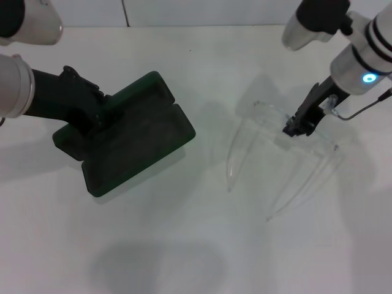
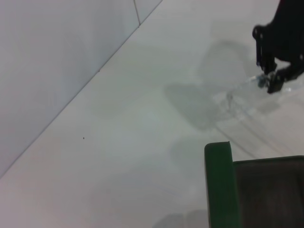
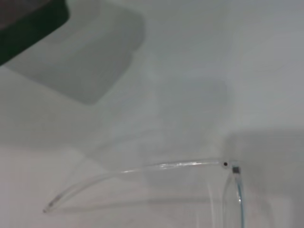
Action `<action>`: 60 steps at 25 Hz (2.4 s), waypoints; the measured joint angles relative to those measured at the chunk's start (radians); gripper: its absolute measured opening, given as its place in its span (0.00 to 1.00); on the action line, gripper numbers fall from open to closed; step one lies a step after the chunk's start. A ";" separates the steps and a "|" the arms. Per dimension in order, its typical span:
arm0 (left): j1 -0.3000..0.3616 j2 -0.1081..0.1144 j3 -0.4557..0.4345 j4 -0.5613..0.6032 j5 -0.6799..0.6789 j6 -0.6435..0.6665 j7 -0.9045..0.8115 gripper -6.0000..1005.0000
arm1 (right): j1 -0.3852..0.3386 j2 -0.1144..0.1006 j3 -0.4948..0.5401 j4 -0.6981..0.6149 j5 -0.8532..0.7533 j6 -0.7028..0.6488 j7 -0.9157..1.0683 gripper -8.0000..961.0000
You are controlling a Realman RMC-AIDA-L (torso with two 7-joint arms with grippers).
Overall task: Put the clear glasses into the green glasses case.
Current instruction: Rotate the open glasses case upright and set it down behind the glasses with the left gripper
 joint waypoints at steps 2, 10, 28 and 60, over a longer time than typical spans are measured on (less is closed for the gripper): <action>0.003 0.000 -0.001 0.000 0.000 0.000 0.000 0.22 | -0.037 -0.005 0.003 -0.073 0.003 -0.016 -0.005 0.17; -0.017 0.002 -0.014 0.008 0.004 -0.003 0.001 0.23 | -0.197 0.000 0.205 -0.454 0.019 -0.350 -0.070 0.12; -0.196 -0.001 0.241 -0.125 0.098 -0.073 0.046 0.24 | -0.642 -0.088 0.474 -0.761 0.206 -0.866 -0.441 0.12; -0.373 -0.010 0.588 -0.459 0.115 -0.540 0.001 0.26 | -0.700 -0.100 0.627 -0.635 0.169 -0.863 -0.552 0.12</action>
